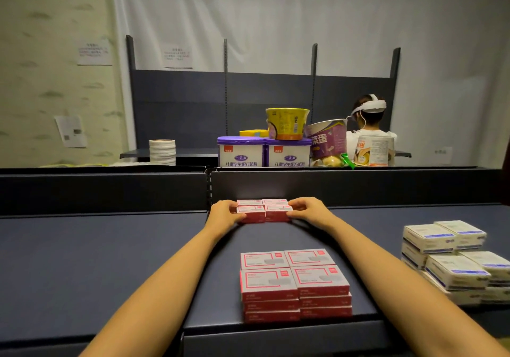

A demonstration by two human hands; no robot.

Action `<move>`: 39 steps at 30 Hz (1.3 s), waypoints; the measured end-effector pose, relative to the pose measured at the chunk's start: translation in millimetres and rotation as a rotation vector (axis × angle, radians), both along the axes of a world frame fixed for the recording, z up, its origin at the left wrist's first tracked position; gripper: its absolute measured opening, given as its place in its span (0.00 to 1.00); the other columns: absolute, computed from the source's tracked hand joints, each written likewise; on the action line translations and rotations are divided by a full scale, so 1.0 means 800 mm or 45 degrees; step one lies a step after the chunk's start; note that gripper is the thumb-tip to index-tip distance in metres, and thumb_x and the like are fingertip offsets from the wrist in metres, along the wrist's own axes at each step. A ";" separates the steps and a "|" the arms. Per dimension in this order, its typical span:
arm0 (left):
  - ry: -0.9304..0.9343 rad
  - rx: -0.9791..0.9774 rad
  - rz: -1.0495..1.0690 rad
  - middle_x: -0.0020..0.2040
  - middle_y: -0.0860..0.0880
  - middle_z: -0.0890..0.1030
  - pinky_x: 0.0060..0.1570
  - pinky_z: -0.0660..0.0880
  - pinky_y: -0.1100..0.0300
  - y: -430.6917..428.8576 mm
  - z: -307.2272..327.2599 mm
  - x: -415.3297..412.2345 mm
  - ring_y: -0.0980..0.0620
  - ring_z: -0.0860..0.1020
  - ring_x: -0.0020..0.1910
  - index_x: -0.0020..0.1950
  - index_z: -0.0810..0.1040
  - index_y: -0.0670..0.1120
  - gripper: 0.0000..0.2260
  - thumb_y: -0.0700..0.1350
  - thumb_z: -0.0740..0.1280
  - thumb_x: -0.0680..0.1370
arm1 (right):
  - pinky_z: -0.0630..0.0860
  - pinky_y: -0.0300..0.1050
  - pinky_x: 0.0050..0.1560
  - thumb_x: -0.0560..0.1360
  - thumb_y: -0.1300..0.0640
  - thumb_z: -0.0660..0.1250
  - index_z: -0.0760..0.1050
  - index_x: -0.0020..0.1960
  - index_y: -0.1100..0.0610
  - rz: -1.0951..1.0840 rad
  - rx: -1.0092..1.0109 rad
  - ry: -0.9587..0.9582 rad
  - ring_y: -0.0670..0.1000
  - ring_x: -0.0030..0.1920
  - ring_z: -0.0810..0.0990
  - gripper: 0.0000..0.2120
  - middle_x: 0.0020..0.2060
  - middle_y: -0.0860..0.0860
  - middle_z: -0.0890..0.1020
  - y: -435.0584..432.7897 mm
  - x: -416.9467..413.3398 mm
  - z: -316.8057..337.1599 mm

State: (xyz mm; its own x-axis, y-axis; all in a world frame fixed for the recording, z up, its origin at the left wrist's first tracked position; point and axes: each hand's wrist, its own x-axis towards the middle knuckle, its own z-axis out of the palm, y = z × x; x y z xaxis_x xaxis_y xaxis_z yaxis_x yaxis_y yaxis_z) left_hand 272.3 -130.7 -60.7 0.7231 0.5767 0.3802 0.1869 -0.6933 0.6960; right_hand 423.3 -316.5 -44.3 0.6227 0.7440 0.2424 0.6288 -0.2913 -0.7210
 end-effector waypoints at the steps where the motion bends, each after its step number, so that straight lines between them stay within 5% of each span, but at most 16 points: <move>1: -0.006 0.005 -0.005 0.55 0.41 0.82 0.49 0.73 0.63 0.000 0.000 0.001 0.52 0.79 0.46 0.57 0.80 0.38 0.13 0.39 0.70 0.73 | 0.74 0.42 0.58 0.73 0.60 0.69 0.76 0.59 0.61 -0.015 0.011 -0.013 0.49 0.51 0.78 0.15 0.56 0.57 0.81 0.003 -0.001 -0.002; 12: -0.028 0.012 -0.020 0.58 0.42 0.81 0.51 0.71 0.64 -0.005 -0.002 -0.001 0.48 0.80 0.53 0.60 0.77 0.38 0.15 0.39 0.70 0.73 | 0.74 0.42 0.56 0.73 0.58 0.69 0.74 0.60 0.61 -0.134 0.040 -0.072 0.52 0.55 0.78 0.17 0.57 0.57 0.80 0.011 -0.003 -0.009; 16: -0.139 -0.069 0.012 0.62 0.41 0.77 0.56 0.73 0.58 -0.020 0.013 -0.010 0.46 0.77 0.57 0.65 0.73 0.39 0.21 0.41 0.71 0.73 | 0.71 0.39 0.54 0.72 0.58 0.69 0.70 0.65 0.61 -0.189 0.292 -0.019 0.52 0.56 0.77 0.23 0.59 0.58 0.78 -0.005 -0.029 0.021; 19: -0.212 -0.024 -0.088 0.62 0.44 0.77 0.52 0.72 0.63 -0.051 0.033 -0.034 0.50 0.76 0.57 0.65 0.73 0.43 0.20 0.45 0.69 0.75 | 0.72 0.35 0.50 0.73 0.57 0.68 0.71 0.65 0.57 -0.061 0.417 0.031 0.47 0.53 0.77 0.21 0.56 0.53 0.79 -0.033 -0.069 0.050; 23: -0.182 0.016 -0.302 0.52 0.52 0.80 0.42 0.73 0.71 -0.092 0.052 -0.091 0.55 0.78 0.50 0.58 0.77 0.48 0.13 0.48 0.68 0.75 | 0.77 0.34 0.47 0.74 0.57 0.67 0.77 0.56 0.52 0.262 0.155 0.030 0.45 0.52 0.80 0.11 0.52 0.47 0.81 -0.091 -0.118 0.058; 27: 0.024 0.068 -0.486 0.47 0.58 0.80 0.44 0.75 0.71 -0.115 0.050 -0.146 0.60 0.79 0.48 0.50 0.79 0.54 0.05 0.48 0.68 0.75 | 0.77 0.31 0.45 0.74 0.58 0.66 0.78 0.50 0.50 0.417 -0.156 0.054 0.40 0.49 0.80 0.07 0.49 0.44 0.81 -0.142 -0.137 0.044; 32: 0.032 0.055 -0.533 0.50 0.55 0.81 0.50 0.75 0.65 -0.115 0.046 -0.196 0.58 0.78 0.50 0.48 0.81 0.54 0.05 0.47 0.68 0.74 | 0.74 0.35 0.52 0.67 0.47 0.67 0.78 0.50 0.44 0.364 -0.092 -0.006 0.42 0.59 0.74 0.12 0.56 0.40 0.76 -0.177 -0.141 0.034; 39: 0.151 0.040 -0.461 0.51 0.56 0.79 0.46 0.78 0.67 -0.142 0.034 -0.219 0.56 0.78 0.49 0.49 0.77 0.57 0.11 0.53 0.73 0.68 | 0.77 0.36 0.48 0.67 0.49 0.70 0.71 0.55 0.48 0.330 -0.184 0.021 0.45 0.54 0.78 0.18 0.53 0.42 0.77 -0.200 -0.156 0.018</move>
